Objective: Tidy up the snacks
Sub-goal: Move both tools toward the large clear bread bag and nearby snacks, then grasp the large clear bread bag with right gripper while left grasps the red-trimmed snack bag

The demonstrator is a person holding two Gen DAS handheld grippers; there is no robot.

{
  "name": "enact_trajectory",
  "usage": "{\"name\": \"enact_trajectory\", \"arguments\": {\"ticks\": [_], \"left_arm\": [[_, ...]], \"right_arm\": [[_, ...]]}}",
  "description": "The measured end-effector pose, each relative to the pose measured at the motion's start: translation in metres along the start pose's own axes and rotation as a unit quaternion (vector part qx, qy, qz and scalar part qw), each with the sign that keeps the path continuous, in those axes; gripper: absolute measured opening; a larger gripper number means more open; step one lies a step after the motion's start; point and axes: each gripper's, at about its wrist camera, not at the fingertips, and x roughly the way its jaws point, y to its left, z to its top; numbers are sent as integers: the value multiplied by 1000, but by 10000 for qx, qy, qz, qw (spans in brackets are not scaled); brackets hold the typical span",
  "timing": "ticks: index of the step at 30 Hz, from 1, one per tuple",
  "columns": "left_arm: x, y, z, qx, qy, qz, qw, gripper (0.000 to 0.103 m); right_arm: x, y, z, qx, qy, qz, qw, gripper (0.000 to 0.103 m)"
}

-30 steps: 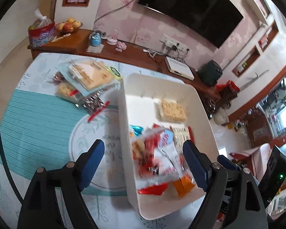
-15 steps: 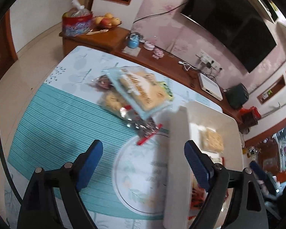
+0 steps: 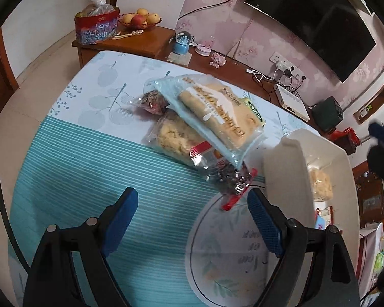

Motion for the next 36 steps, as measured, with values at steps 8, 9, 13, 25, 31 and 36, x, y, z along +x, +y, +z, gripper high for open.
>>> {"name": "enact_trajectory", "arguments": {"ticks": [8,9,13,25,31,36], "left_arm": [[20,1,-10,305,-273,-222,9989,86],[21,-1,-10,362,-312,-221,9986,86],[26,-3,-16,385,-353,-281,9982,86],[23,13,-26,208,-304,-493,9981,86],[22,13,-25,175,-307,-549,9979,86],[21,5,-25,243,-345,-633,9971,86]], "right_arm": [[43,29,32,-776,488,97,9957,81],[50,29,35,-758,618,207,9950,81],[81,30,45,-725,1145,477,9896,79],[145,61,47,-1206,2182,248,9681,78],[167,71,42,-1497,2464,-13,9575,75],[176,71,38,-1598,2644,-223,9508,47]]}}
